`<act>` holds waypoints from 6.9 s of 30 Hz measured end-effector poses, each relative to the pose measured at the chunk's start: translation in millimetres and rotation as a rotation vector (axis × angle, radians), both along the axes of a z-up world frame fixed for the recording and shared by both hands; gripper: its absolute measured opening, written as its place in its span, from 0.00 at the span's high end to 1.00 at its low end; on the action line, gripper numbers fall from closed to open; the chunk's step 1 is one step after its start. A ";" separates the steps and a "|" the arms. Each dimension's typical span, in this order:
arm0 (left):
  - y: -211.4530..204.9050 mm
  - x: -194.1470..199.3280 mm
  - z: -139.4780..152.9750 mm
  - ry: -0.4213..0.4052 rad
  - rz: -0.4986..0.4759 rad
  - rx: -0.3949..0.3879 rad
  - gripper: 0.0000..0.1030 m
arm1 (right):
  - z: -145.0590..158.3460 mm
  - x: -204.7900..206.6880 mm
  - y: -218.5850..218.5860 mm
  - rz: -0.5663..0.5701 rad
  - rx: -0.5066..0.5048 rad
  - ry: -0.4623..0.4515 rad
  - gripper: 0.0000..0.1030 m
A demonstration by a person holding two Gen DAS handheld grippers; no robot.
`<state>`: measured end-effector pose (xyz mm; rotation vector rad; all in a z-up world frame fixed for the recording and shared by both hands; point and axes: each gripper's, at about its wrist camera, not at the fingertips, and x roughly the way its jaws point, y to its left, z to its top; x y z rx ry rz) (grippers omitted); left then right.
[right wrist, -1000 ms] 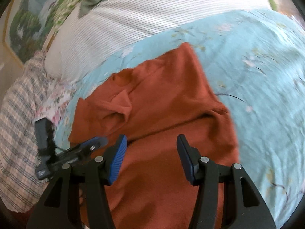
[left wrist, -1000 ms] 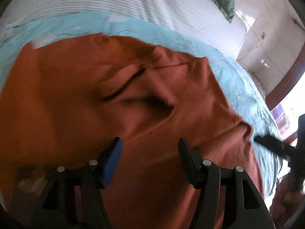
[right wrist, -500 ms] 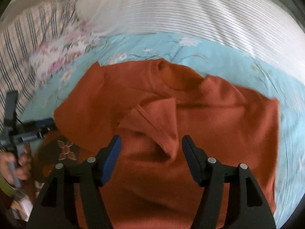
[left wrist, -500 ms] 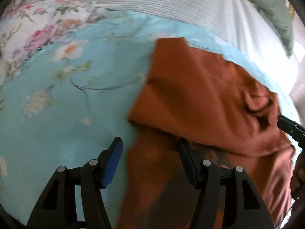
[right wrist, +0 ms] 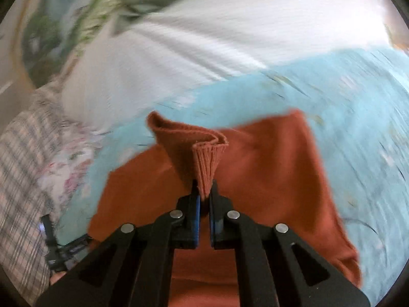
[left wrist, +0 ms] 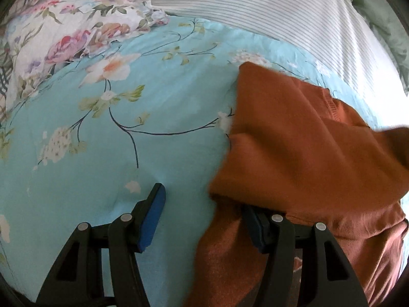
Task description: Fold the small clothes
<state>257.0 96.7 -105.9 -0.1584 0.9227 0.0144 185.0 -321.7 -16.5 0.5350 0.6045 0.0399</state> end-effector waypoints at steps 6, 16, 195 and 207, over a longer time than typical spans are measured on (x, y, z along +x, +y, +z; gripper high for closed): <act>0.5 -2.4 -0.4 -0.013 0.016 -0.002 0.41 | -35.4 -4.1 -10.9 -0.022 0.070 0.077 0.94; 5.8 -4.2 -1.9 -0.028 0.025 -0.043 0.41 | -31.8 -22.6 -27.2 -0.204 -0.031 0.150 0.85; -27.0 -54.7 -12.9 0.023 0.081 -0.586 0.22 | -40.2 -103.9 -3.5 0.069 0.136 0.081 0.51; -10.0 -40.9 1.3 -0.016 0.101 -0.519 0.89 | -41.4 -99.1 -11.7 0.072 0.164 0.063 0.49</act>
